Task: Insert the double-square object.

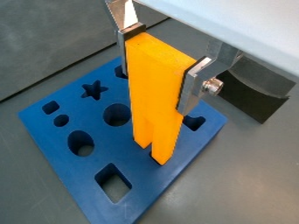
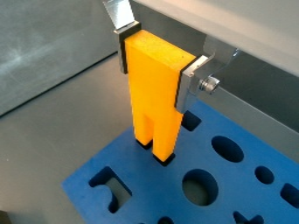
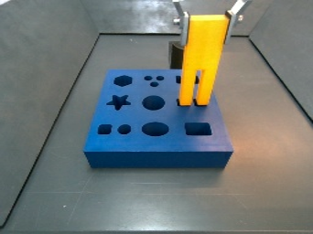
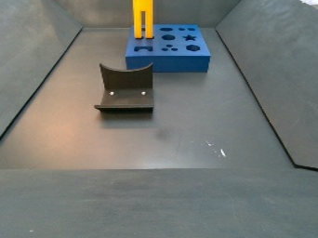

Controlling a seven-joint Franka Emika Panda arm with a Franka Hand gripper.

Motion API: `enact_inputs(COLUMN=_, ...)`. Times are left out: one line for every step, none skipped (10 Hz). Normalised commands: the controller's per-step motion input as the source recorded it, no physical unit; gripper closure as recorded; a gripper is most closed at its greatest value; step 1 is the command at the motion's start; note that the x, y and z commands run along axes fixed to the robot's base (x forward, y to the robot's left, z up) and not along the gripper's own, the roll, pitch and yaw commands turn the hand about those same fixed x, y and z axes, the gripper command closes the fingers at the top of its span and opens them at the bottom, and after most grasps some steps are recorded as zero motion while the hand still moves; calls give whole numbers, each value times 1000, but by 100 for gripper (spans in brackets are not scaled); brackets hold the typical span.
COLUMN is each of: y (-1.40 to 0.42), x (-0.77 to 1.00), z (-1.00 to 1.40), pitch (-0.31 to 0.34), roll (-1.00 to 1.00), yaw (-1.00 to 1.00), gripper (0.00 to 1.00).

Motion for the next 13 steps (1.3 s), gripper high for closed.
enact_inputs(y=0, x=-100, z=-149, pitch=0, roll=13, yaw=0, gripper=100)
enact_inputs(y=3, x=0, z=-226, pitch=0, roll=34, yaw=0, gripper=100)
enact_inputs(y=83, x=0, z=-283, pitch=0, roll=34, yaw=11, gripper=100)
enact_inputs(y=0, x=0, z=-349, pitch=0, roll=0, yaw=0, gripper=100)
enact_inputs(y=-83, x=17, z=-534, pitch=-26, roll=0, yaw=0, gripper=100)
enact_inputs(y=-69, x=154, z=-540, pitch=-3, roll=0, yaw=0, gripper=100)
enact_inputs(y=-20, x=271, z=-494, pitch=0, roll=0, yaw=0, gripper=100)
enact_inputs(y=-23, x=389, z=-394, pitch=0, roll=0, yaw=0, gripper=100)
enact_inputs(y=-26, x=386, z=-386, pitch=0, roll=0, yaw=0, gripper=100)
enact_inputs(y=-11, x=240, z=-506, pitch=19, roll=51, yaw=0, gripper=100)
enact_inputs(y=-6, x=123, z=-554, pitch=27, roll=94, yaw=-14, gripper=100)
enact_inputs(y=0, x=0, z=-37, pitch=-10, roll=0, yaw=0, gripper=100)
enact_inputs(y=0, x=0, z=0, pitch=0, roll=0, yaw=0, gripper=100)
